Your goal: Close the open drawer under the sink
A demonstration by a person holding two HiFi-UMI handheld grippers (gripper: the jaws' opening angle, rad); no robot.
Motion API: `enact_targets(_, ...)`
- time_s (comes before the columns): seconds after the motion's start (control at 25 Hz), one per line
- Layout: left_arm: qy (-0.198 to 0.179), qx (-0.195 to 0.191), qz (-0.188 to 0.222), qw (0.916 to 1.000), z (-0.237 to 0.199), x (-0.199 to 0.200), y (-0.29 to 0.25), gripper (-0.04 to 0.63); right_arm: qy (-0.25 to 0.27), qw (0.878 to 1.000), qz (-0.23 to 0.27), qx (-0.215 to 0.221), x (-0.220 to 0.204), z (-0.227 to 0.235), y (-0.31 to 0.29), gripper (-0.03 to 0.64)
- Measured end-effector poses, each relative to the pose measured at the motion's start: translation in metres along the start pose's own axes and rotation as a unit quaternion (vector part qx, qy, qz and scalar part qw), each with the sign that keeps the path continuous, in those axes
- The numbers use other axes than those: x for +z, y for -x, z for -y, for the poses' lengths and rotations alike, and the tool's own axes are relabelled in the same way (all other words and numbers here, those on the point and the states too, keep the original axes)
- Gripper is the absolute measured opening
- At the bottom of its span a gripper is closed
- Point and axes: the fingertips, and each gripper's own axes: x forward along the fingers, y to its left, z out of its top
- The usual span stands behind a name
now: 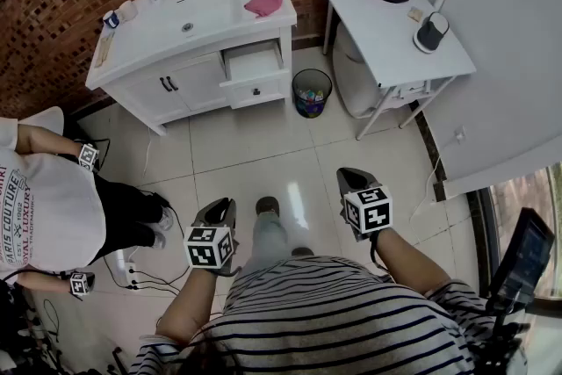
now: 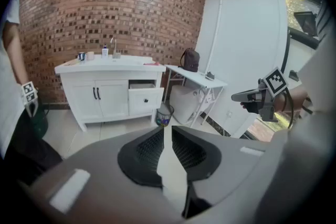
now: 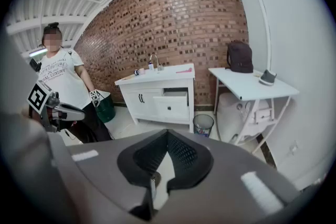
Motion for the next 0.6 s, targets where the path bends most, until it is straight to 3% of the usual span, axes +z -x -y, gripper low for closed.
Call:
enact_targets(0.16, -0.019, -0.014, 0.054, 0.9983, -0.011, 0.061, -0.026, 0.071, 0.03, 0.999, 0.04, 0.001, 0.055, -0.005, -0.03, 0.002)
enact_targets(0.28, -0.018, -0.026, 0.072, 0.9969, -0.029, 0.096, -0.054, 0.071, 0.04, 0.998, 0.052, 0.001, 0.089, -0.007, -0.062, 0.002)
enact_targets(0.6, 0.006, -0.054, 0.032, 0.998, -0.108, 0.149, -0.144, 0.037, 0.01, 1.0, -0.008, -0.008, 0.14, -0.003, -0.186, 0.002)
